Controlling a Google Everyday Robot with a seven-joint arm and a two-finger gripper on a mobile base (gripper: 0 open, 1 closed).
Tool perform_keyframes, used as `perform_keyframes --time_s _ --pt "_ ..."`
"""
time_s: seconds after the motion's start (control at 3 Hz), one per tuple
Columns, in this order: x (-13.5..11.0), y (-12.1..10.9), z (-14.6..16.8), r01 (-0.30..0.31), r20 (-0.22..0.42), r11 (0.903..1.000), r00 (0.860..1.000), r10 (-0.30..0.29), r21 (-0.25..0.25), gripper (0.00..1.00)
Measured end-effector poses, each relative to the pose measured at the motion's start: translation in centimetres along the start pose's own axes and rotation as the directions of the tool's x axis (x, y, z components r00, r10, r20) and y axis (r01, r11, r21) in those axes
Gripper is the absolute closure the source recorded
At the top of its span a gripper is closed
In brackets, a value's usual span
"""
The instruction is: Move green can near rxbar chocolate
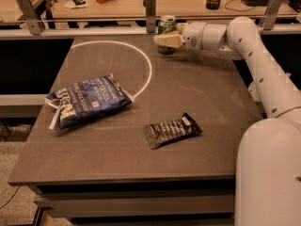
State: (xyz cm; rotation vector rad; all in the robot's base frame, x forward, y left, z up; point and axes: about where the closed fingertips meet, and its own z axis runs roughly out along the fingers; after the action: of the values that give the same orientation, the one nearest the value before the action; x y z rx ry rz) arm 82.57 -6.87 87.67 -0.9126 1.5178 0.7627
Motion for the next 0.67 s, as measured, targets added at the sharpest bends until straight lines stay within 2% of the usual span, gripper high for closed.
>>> perform_keyframes --time_s 0.33,0.67 --pt "-0.2 0.0 0.0 0.011 0.001 0.9999 1.000 -0.011 -0.010 0.64" --pt "-2.0 0.1 -1.5 0.022 0.021 0.9997 1.000 -0.022 0.000 0.87"
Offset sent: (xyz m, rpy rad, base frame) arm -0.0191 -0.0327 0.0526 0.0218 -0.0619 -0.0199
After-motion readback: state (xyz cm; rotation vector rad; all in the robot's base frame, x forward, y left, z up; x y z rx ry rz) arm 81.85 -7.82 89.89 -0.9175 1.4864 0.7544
